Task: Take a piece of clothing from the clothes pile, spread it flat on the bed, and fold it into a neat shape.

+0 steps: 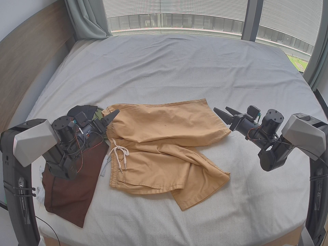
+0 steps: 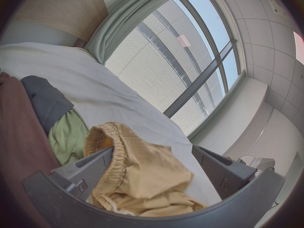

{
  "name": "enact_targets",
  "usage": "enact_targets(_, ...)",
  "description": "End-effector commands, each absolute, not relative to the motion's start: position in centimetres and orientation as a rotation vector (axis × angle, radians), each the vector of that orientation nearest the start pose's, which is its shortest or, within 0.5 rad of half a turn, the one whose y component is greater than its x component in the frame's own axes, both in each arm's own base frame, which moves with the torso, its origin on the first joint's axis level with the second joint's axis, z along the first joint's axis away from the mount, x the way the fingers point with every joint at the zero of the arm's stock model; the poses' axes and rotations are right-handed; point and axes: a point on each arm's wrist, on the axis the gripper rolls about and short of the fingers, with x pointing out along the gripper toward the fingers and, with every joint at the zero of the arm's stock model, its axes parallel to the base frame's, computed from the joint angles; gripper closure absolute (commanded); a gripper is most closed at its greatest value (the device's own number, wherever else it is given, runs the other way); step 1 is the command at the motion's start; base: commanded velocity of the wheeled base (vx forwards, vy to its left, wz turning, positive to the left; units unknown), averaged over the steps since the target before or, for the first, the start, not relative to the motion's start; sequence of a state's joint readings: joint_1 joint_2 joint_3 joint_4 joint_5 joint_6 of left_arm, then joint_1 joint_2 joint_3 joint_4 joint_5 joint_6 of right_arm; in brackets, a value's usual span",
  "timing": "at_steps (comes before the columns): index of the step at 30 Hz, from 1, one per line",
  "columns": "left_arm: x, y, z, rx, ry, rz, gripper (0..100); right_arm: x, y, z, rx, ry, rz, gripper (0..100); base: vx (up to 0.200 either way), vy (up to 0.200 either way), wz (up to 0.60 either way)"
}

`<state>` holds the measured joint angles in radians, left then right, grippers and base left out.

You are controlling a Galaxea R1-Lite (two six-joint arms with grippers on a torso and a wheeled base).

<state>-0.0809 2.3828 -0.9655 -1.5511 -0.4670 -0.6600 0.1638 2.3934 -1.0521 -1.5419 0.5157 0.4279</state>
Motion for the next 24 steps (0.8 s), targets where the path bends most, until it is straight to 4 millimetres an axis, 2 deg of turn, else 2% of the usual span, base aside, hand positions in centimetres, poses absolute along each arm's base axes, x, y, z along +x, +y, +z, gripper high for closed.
enact_targets(1, 40.2, -3.6, 7.0, -0.606, 0.055, -0.561, 0, 41.1, 8.0, 7.8, 0.369, -0.045, 0.703, 0, 0.000, 0.000, 0.00)
enact_targets(7, 37.6, -1.8, 6.7, -0.501, 0.105, -0.572, 0, 38.6, 8.2, 8.2, 0.370, 0.008, 0.710, 0, 0.000, 0.000, 0.00)
enact_targets(10, 36.8, -1.6, 6.9, -0.487, 0.118, -0.586, 0, 37.9, 8.1, 8.2, 0.375, 0.028, 0.707, 0, 0.000, 0.000, 0.00)
enact_targets(13, 35.5, -1.1, 7.8, -0.479, 0.122, -0.609, 0, 36.5, 7.7, 7.7, 0.384, 0.080, 0.694, 0, 0.000, 0.000, 0.00)
enact_targets(24, 35.0, -1.0, 8.4, -0.455, 0.109, -0.612, 0, 36.2, 7.6, 7.5, 0.383, 0.092, 0.692, 0, 0.000, 0.000, 0.00)
